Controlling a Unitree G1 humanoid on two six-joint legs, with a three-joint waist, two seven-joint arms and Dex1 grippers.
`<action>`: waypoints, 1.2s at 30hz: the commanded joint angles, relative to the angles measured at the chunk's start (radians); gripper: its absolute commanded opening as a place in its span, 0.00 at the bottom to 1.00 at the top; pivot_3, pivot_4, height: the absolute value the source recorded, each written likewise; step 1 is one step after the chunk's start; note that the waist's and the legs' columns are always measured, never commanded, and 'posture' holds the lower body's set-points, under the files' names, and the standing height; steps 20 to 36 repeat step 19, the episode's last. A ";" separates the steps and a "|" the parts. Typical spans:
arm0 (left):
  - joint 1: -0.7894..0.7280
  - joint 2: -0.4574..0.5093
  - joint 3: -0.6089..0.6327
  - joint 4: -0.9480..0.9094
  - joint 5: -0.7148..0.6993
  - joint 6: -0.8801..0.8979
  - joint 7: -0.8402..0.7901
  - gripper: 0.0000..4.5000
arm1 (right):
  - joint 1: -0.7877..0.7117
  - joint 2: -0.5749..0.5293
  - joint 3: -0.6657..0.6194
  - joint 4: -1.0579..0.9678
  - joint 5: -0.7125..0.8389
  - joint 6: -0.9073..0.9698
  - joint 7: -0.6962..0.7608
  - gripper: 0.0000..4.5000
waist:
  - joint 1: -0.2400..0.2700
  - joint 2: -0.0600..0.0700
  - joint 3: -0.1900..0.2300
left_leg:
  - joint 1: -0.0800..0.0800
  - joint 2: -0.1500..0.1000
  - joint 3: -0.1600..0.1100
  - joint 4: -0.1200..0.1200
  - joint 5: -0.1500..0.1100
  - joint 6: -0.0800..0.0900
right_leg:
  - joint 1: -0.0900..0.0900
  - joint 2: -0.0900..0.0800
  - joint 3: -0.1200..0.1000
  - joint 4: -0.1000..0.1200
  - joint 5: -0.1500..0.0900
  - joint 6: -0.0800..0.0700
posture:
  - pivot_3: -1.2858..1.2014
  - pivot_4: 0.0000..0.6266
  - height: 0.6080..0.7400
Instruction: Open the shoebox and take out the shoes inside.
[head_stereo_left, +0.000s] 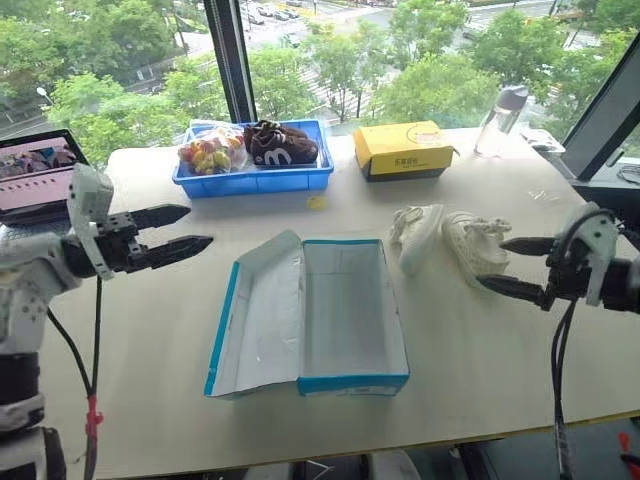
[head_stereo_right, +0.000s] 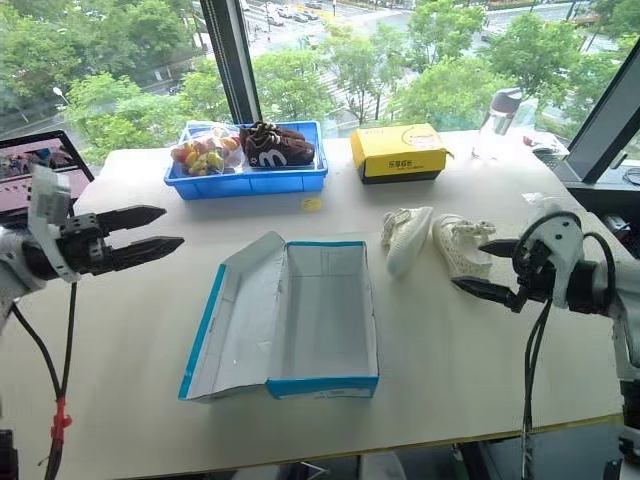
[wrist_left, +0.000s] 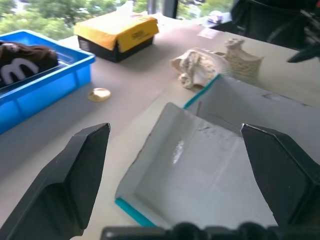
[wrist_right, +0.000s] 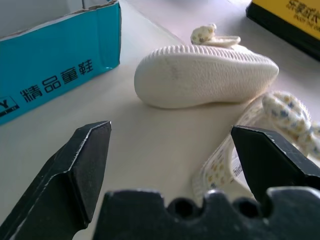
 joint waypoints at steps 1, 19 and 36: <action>0.094 -0.062 0.051 0.004 0.119 -0.140 0.166 1.00 | 0.101 0.073 -0.112 -0.110 0.087 0.050 -0.090 1.00 | 0.000 0.000 0.000 | -0.001 0.000 0.000 0.000 0.000 0.000 | -0.001 0.000 0.000 0.000 0.000 0.000 | 0.52 0.24 1.00; 0.246 -0.398 0.017 0.047 0.315 -0.498 0.525 1.00 | 0.218 0.565 -0.119 0.165 -0.117 -0.517 -0.712 1.00 | 0.005 -0.003 -0.003 | 0.019 0.004 0.002 -0.002 -0.003 -0.002 | 0.019 0.004 0.000 -0.006 0.001 -0.002 | 0.52 0.24 1.00; 0.246 -0.398 0.017 0.047 0.315 -0.498 0.525 1.00 | 0.218 0.565 -0.119 0.165 -0.117 -0.517 -0.712 1.00 | 0.005 -0.003 -0.003 | 0.019 0.004 0.002 -0.002 -0.003 -0.002 | 0.019 0.004 0.000 -0.006 0.001 -0.002 | 0.52 0.24 1.00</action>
